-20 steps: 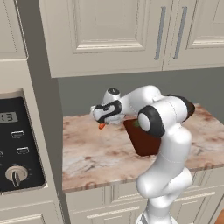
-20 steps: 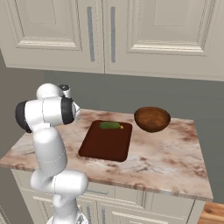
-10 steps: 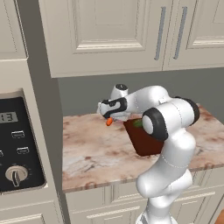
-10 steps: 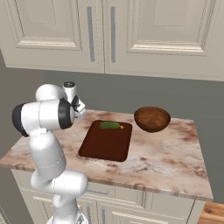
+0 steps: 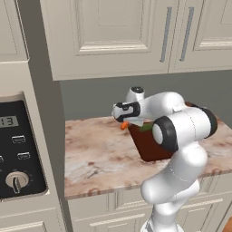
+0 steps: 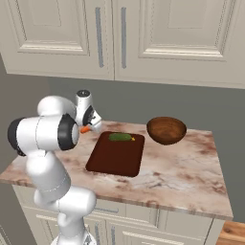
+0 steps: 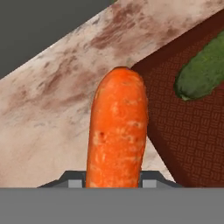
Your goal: Place the two vegetables and bowl onto the tray for setting up a vegetable dip station.
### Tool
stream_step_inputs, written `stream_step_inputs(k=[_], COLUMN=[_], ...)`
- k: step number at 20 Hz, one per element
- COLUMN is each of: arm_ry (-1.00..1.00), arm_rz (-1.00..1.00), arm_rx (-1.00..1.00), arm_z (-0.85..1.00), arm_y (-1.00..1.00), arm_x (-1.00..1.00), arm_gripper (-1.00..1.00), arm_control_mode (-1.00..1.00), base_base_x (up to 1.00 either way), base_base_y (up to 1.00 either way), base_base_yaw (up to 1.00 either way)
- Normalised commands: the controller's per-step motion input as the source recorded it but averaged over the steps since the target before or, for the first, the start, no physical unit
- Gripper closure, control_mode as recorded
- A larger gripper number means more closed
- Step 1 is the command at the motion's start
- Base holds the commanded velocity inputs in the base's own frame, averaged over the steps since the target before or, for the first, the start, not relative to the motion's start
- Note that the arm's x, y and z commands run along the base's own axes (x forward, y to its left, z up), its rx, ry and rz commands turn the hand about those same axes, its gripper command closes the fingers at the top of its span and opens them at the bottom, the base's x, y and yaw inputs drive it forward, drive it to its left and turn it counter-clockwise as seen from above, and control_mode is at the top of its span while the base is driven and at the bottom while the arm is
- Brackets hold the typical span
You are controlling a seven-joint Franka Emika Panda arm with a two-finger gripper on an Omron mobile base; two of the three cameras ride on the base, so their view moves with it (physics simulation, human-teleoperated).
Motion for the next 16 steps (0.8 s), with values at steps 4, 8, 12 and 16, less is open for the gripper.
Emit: stream_step_inputs(k=[4,8,12,16], arm_ry=[0.0,0.0,-0.01,-0.05], arm_rz=[-0.2,-0.19,-0.16,-0.13], arm_rx=[0.03,0.08,0.07,0.09], arm_z=[0.19,0.09,0.0,0.0], arm_y=[-0.45,-0.54,-0.55,-0.6], arm_x=[-0.16,-0.17,-0.14,-0.05], arm_gripper=[1.0,1.0,1.0,1.0], arm_control_mode=[-1.0,-1.0,-1.0,-1.0], base_base_x=[0.0,0.0,0.0,0.0], base_base_y=[0.0,0.0,0.0,0.0], base_base_yaw=[0.0,0.0,0.0,0.0])
